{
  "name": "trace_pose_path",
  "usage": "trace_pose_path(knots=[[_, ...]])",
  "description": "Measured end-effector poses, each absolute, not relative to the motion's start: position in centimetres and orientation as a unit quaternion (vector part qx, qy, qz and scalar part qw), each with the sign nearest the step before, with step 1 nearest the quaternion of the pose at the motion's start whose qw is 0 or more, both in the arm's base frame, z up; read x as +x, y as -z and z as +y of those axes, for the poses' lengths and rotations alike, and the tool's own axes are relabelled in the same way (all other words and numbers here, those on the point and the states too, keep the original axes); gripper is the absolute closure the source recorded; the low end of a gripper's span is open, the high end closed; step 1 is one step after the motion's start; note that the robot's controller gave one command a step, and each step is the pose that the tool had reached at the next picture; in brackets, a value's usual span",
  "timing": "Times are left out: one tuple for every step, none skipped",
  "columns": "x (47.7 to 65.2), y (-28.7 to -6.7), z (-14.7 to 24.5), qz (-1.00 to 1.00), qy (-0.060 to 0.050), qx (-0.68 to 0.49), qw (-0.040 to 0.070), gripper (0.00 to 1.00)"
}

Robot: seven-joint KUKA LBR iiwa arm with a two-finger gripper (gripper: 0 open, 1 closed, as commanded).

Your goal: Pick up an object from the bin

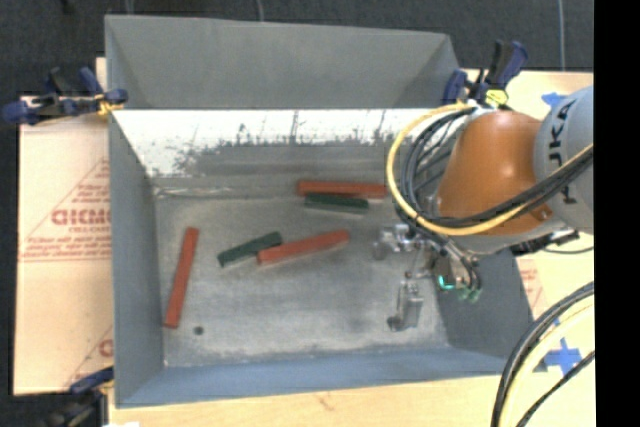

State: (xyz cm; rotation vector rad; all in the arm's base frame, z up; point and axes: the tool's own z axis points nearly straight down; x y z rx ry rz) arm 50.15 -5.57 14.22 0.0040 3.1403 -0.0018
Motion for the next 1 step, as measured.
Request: trace_pose_path(knots=[[55.63, -11.73, -0.6, 1.0, 0.001, -0.025, 0.003, 0.0]])
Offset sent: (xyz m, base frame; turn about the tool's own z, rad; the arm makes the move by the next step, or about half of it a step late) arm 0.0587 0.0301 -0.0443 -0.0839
